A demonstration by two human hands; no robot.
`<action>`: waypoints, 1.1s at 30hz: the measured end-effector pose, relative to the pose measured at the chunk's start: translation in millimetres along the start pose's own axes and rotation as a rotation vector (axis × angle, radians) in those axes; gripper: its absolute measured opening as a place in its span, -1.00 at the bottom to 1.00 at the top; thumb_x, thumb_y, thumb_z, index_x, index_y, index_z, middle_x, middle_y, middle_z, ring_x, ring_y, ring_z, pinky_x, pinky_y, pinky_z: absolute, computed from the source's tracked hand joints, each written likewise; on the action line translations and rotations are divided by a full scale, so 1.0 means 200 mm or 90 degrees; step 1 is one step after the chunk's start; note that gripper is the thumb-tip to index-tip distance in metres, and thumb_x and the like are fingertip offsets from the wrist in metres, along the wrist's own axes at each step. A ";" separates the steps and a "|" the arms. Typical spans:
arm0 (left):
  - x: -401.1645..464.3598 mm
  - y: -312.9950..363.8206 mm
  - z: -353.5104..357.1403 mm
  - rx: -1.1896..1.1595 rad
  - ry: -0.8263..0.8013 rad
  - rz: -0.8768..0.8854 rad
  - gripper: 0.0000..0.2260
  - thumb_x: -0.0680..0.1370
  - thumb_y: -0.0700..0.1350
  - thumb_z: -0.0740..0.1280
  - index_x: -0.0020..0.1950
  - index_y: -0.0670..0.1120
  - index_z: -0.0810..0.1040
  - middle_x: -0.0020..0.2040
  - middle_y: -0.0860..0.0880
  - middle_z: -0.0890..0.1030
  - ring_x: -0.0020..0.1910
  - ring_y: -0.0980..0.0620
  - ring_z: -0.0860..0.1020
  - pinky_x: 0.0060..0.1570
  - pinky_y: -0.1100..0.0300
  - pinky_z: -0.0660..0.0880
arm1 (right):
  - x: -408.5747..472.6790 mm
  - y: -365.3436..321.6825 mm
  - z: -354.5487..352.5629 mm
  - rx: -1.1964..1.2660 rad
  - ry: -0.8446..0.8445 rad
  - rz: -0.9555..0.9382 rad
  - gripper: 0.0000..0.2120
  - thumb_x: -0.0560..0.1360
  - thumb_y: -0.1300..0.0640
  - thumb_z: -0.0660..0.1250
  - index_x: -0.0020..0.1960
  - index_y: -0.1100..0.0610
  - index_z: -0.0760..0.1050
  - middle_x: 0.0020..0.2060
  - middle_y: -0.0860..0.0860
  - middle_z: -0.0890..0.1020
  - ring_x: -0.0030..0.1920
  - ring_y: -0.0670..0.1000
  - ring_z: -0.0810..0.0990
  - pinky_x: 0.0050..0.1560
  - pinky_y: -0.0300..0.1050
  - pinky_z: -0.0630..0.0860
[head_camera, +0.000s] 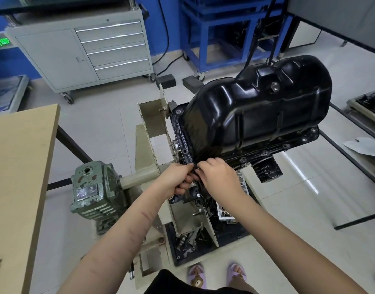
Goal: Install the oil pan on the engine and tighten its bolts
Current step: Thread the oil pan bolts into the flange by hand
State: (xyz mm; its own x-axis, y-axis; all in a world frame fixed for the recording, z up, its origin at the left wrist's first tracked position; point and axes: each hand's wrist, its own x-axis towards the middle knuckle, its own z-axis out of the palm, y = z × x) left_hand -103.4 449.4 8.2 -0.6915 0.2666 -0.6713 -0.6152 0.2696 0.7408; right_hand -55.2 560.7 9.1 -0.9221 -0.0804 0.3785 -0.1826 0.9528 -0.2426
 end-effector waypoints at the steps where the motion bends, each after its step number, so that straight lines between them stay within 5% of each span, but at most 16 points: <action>1: 0.00 0.00 0.00 -0.001 0.000 -0.001 -0.62 0.63 -0.04 0.10 -0.29 -0.21 0.45 -0.66 0.09 0.26 -0.72 0.18 0.14 -0.65 0.47 0.03 | 0.00 0.00 0.00 -0.012 -0.045 0.005 -0.88 0.33 0.24 0.48 -0.24 0.25 0.56 -0.34 0.11 0.58 -0.25 0.12 0.58 -0.42 -0.17 0.47; 4: 0.00 0.00 0.00 -0.004 0.001 0.000 -0.63 0.63 -0.04 0.10 -0.28 -0.21 0.45 -0.66 0.09 0.26 -0.71 0.18 0.14 -0.66 0.46 0.03 | 0.01 0.01 0.00 -0.043 -0.151 0.030 -0.86 0.54 0.21 0.22 -0.01 0.24 0.50 -0.06 0.13 0.57 0.06 0.12 0.50 -0.12 -0.07 0.44; 7: 0.00 0.00 0.00 -0.003 0.005 0.002 -0.62 0.63 -0.04 0.10 -0.30 -0.20 0.44 -0.66 0.09 0.26 -0.71 0.18 0.14 -0.65 0.47 0.03 | 0.04 -0.03 -0.03 -0.120 -0.112 0.029 -0.83 0.33 0.15 0.48 -0.26 0.23 0.55 -0.33 0.10 0.60 -0.24 0.10 0.61 -0.41 -0.20 0.42; 10: 0.00 0.00 0.00 -0.003 0.005 0.004 -0.62 0.63 -0.04 0.10 -0.31 -0.19 0.43 -0.66 0.09 0.26 -0.71 0.18 0.14 -0.65 0.47 0.03 | 0.04 -0.04 -0.04 -0.103 -0.118 0.030 -0.79 0.36 0.07 0.47 -0.25 0.21 0.55 -0.36 0.08 0.60 -0.30 0.08 0.62 -0.46 -0.22 0.38; 13: -0.01 0.00 0.00 -0.003 0.002 0.002 -0.62 0.63 -0.04 0.10 -0.31 -0.19 0.43 -0.65 0.09 0.26 -0.71 0.18 0.14 -0.64 0.48 0.03 | 0.03 -0.04 -0.04 -0.116 -0.090 0.027 -0.72 0.09 0.09 0.63 -0.41 0.13 0.53 -0.56 -0.01 0.50 -0.54 0.00 0.53 -0.63 -0.33 0.27; 18: -0.01 0.01 0.01 -0.006 0.003 -0.001 -0.62 0.63 -0.04 0.10 -0.30 -0.21 0.44 -0.66 0.09 0.27 -0.72 0.18 0.15 -0.65 0.48 0.03 | 0.01 0.02 0.02 -0.047 -0.161 0.031 -0.78 0.59 0.10 0.14 0.10 0.19 0.46 0.00 0.08 0.54 0.10 0.09 0.49 -0.13 -0.08 0.41; 22: -0.01 0.01 0.01 -0.007 0.005 0.000 -0.62 0.63 -0.05 0.10 -0.31 -0.20 0.44 -0.66 0.09 0.27 -0.72 0.18 0.15 -0.65 0.48 0.03 | 0.03 0.01 0.03 -0.098 -0.162 0.016 -0.80 0.61 0.12 0.07 0.11 0.19 0.39 0.05 0.06 0.53 0.11 0.08 0.50 -0.22 -0.13 0.26; 25: -0.01 0.01 0.01 0.000 0.006 0.002 -0.62 0.63 -0.04 0.10 -0.33 -0.17 0.40 -0.66 0.09 0.26 -0.72 0.18 0.14 -0.64 0.49 0.03 | 0.04 -0.02 -0.01 -0.166 -0.116 0.002 -0.83 0.47 0.06 0.34 -0.06 0.17 0.50 -0.19 0.05 0.61 -0.16 0.02 0.61 -0.41 -0.18 0.31; 28: -0.01 0.01 0.01 -0.001 0.006 0.002 -0.62 0.63 -0.04 0.10 -0.33 -0.18 0.41 -0.67 0.09 0.26 -0.72 0.18 0.14 -0.64 0.49 0.02 | 0.03 -0.03 -0.04 -0.128 -0.063 -0.015 -0.66 0.01 0.08 0.66 -0.43 0.15 0.51 -0.57 0.00 0.49 -0.56 0.00 0.51 -0.68 -0.33 0.23; 30: -0.01 0.01 0.01 -0.001 0.007 0.004 -0.62 0.63 -0.04 0.11 -0.33 -0.19 0.43 -0.66 0.09 0.26 -0.72 0.18 0.14 -0.65 0.48 0.02 | 0.02 -0.02 -0.05 -0.081 -0.083 -0.033 -0.70 0.08 0.17 0.63 -0.40 0.22 0.52 -0.50 0.07 0.52 -0.48 0.07 0.55 -0.62 -0.29 0.32; 33: -0.01 0.00 0.01 0.000 0.007 0.003 -0.62 0.63 -0.04 0.12 -0.34 -0.18 0.42 -0.66 0.09 0.26 -0.71 0.18 0.14 -0.65 0.47 0.02 | 0.01 0.00 -0.01 -0.057 -0.169 -0.018 -0.84 0.53 0.20 0.23 0.04 0.27 0.48 -0.06 0.15 0.53 0.02 0.13 0.51 -0.21 -0.07 0.42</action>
State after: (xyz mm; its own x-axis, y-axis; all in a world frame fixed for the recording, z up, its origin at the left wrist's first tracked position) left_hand -101.7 450.7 10.4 -0.6983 0.2581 -0.6677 -0.6122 0.2680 0.7439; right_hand -56.1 560.1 11.7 -0.9763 -0.1698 0.1341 -0.1893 0.9704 -0.1501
